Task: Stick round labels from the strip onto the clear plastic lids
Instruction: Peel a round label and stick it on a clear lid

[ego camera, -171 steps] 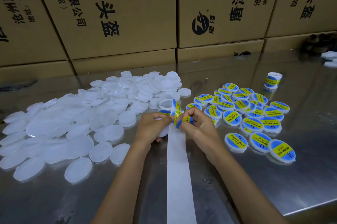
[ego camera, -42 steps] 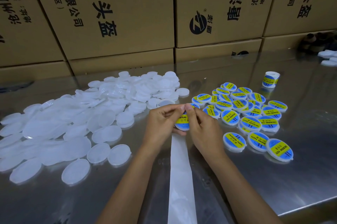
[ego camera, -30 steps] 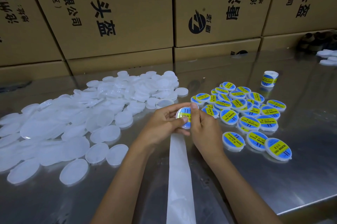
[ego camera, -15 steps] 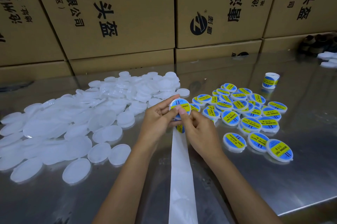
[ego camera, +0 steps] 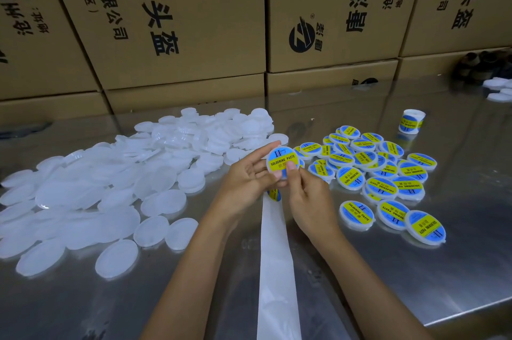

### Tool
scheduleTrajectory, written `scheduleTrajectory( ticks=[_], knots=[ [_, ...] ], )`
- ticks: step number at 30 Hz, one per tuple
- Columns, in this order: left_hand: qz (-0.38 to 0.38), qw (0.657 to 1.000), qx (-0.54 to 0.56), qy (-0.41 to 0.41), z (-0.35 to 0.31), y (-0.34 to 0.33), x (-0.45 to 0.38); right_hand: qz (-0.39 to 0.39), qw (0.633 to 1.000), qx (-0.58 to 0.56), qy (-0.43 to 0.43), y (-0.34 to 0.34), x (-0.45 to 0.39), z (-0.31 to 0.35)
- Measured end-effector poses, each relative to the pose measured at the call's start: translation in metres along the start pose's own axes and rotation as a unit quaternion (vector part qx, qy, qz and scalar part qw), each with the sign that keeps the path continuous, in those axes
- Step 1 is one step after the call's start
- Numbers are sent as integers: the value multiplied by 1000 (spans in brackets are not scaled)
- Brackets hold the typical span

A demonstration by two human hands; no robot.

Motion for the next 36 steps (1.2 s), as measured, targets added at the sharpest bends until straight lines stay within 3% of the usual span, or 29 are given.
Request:
scheduleTrajectory(
  ticks=[9,18,25,36],
  knots=[
    [-79,996,26,26,1,4,-1,30,993,-96,-59,-1,2,5],
    [-154,988,-1,30,3,2,0,40,999,-28,-12,-1,2,6],
    [-131,991,-9,36,1,-2,1,17,1000,-12,6,0,1,2],
    [-32,998,7,61,2,-1,0,-32,997,71,-20,1,-3,-2]
  ],
)
Point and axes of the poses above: each hand's wrist, its own x-axis away from the middle knuckle, its own y-axis out of the back of the hand, z = x × y, the point moved 1 cm from there along -x, towards the middle knuckle, and after that the axes turned 9 degrees about -x, right-handed, at the moved point
